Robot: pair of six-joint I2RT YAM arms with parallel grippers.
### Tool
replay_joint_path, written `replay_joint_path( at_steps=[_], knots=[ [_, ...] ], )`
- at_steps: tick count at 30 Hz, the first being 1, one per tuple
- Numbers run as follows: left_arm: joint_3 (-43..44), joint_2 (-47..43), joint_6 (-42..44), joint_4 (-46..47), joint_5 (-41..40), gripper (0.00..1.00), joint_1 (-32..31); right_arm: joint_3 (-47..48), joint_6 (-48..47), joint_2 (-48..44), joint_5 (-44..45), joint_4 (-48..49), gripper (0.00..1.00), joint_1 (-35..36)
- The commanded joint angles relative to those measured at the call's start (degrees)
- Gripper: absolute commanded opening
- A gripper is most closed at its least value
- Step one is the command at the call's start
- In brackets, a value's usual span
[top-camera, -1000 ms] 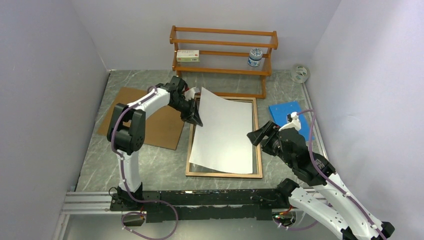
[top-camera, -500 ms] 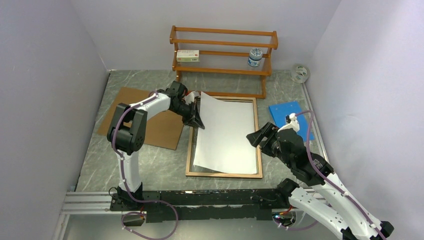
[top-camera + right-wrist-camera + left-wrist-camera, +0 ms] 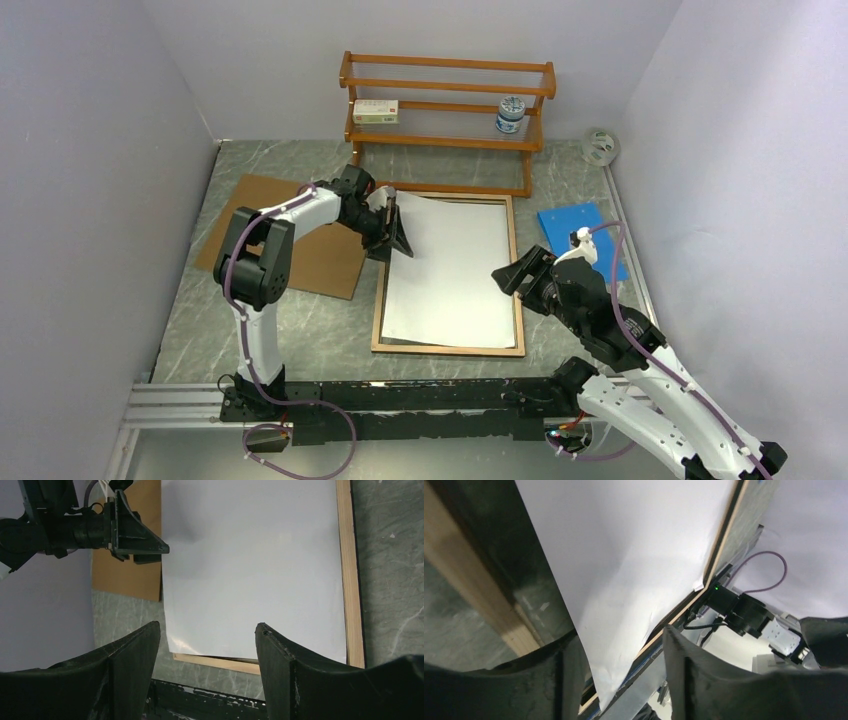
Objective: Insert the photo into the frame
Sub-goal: Place the photo in the photo frame.
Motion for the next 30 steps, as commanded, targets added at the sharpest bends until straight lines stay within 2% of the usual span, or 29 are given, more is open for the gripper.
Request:
replay_joint_path(
  at_steps=[1, 9, 12, 19, 23, 30],
  knots=[
    [1.65, -4.75, 2.24, -4.24, -5.94, 0.64, -0.21, -0.17, 0.56, -0.28, 0.39, 2.49, 0.73, 0.03],
    [1.84, -9.02, 5.98, -10.12, -12.44, 0.73, -0.01, 0.86, -1.49, 0.99, 4.12, 1.11, 0.74, 0.02],
    [1.47, -11.13, 5.86, -11.67, -16.38, 0.81, 0.26, 0.98, -2.28, 2.58, 4.34, 2.01, 0.74, 0.02],
    [0.04, -15.91, 4.25, -13.88, -28.83, 0.82, 1.81, 0.28, -4.65, 9.37, 1.75, 9.75, 0.75, 0.04],
    [1.45, -16.80, 3.90, -13.68, -34.52, 0.81, 6.50, 0.96, -5.77, 16.98, -2.95, 17.69, 0.75, 0.05],
    [6.44, -15.64, 2.44, -10.18, -42.57, 0.81, 17.98, 6.81, -6.62, 35.48, -13.31, 33.34, 0.74, 0.42]
  ],
)
